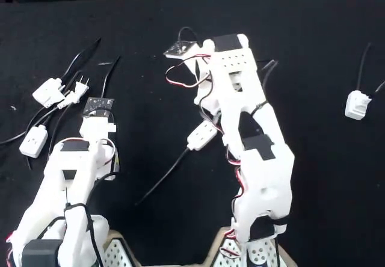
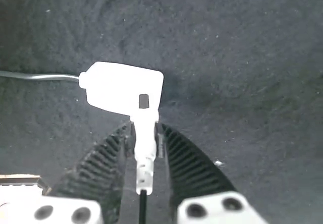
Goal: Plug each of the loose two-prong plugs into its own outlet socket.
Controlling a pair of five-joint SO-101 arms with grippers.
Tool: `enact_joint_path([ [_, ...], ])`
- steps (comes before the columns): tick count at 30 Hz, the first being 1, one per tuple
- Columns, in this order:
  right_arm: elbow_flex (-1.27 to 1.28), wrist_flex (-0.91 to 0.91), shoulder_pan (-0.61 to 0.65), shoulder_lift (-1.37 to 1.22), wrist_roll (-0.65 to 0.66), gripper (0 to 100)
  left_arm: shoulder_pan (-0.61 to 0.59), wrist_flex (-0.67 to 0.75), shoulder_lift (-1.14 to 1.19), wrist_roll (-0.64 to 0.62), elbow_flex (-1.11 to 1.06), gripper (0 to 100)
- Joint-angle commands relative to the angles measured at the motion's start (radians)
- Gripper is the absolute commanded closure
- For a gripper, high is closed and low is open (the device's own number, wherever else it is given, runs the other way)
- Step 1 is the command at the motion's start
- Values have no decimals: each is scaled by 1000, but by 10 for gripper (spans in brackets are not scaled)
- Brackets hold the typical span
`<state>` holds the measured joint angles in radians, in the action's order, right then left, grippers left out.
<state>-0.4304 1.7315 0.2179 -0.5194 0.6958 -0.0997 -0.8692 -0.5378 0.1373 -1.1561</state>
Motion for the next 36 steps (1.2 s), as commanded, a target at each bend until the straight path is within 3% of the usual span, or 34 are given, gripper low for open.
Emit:
enact_joint_path([
  [1, -45, 34, 12, 10, 9, 988, 41, -5, -3, -9, -13, 833],
  [36, 10, 31, 15, -59, 5, 988, 39, -5, -3, -9, -13, 833],
])
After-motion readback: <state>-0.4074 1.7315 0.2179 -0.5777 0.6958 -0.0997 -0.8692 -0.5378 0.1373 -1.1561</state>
